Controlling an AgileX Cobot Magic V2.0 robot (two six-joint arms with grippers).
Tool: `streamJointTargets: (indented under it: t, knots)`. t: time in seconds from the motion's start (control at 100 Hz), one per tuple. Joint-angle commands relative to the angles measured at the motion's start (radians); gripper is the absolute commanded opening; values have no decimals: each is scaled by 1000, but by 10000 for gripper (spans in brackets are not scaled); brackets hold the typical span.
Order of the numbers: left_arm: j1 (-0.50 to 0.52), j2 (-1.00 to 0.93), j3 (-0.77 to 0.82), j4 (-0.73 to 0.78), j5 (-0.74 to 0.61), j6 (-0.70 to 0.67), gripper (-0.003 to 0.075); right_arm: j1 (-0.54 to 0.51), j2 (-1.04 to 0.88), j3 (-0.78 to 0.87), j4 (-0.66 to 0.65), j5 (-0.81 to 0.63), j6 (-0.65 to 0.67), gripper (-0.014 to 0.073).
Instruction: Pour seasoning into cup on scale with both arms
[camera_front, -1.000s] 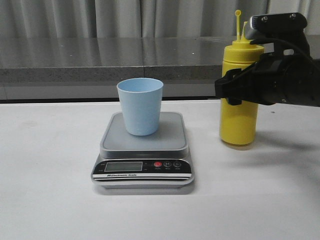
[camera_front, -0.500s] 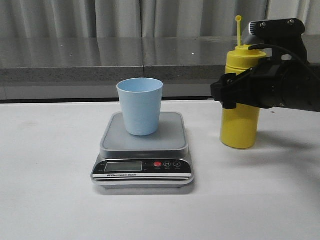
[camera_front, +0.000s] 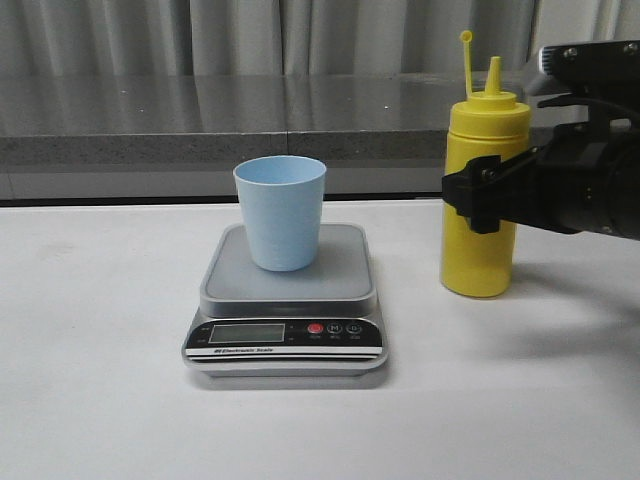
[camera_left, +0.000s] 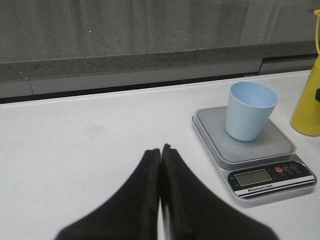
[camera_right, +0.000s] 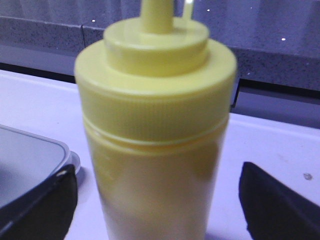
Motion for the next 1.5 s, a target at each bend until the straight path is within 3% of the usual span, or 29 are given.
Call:
streamJointTargets:
  t: [0.0,0.11,0.18,0.25,0.31,0.44,0.77,1.12,1.49]
  knots:
    - [3,9,-29,-13,-76,-9,-20,-5,-85,20,1,-91,4,645]
    - [3,9,-29,-13,-76,-9,-20,-5,-157,68,1,-70,4,640]
    - [3,9,-29,-13,-76,-9,-20,-5,-217,96,1,-31,4,582]
    - [3,9,-29,-13,-76,-9,-20,-5,-285,121,4,34,4,440]
    - [3,9,-29,-13,-76,-9,-20,-5,-351,141,13,105,4,249]
    - [3,9,-29,-13,-76,-9,-20,-5,-477,181,31,209,4,-77]
    - [3,9,-29,-13,-76,-9,-20,-5,-677,257,191,273,3,-68]
    - [3,9,-29,-13,-76,-9,-20,-9,-782,329,207,283,-74,-68]
    - [3,9,-29,-13,-76,-9,-20,-167,-1007,433,150,306,-74,-68]
